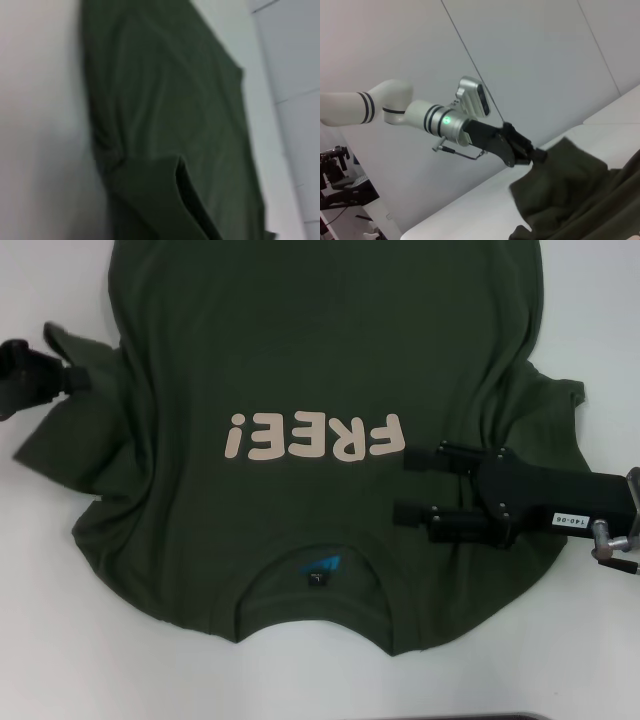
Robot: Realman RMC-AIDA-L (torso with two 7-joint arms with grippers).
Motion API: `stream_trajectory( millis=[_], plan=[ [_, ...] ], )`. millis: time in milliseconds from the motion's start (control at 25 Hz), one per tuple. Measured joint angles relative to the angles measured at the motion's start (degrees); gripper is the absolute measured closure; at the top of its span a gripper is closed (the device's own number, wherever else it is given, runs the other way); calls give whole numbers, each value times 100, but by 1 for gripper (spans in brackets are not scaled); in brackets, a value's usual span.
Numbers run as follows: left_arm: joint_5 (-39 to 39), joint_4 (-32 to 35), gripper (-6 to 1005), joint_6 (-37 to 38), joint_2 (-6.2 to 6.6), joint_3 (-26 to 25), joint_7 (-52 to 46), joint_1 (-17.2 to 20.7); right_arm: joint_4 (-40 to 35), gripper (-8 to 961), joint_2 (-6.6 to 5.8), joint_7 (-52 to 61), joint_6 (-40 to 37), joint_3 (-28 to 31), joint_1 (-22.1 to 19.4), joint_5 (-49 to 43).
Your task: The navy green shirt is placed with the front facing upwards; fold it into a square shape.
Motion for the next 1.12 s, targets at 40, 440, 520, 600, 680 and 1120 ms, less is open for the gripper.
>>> stream_trajectory(
  millis=[40, 440, 520, 600, 680, 1120],
  plan=[
    [-69, -6, 975, 95, 1, -42, 42, 1, 0, 58, 0, 0, 4, 0, 3, -5],
    [-401, -16, 973, 222, -256, -12, 81, -72, -1, 58, 0, 0, 31, -1, 23, -12],
    [-361, -17, 973, 131, -216, 39, 25, -99, -1, 58, 0, 0, 30, -6, 28, -12],
    [-351, -19, 973, 77, -104, 43, -43, -81, 0, 59, 0, 0, 27, -10, 34, -12],
    [-350, -20, 972, 67, 4, 14, -90, -28, 5, 59, 4, -1, 33, -11, 39, -12],
    [-413, 88, 970, -176, 259, -166, -284, 115, 8, 59, 1, -4, 87, -27, 38, -12]
  ],
)
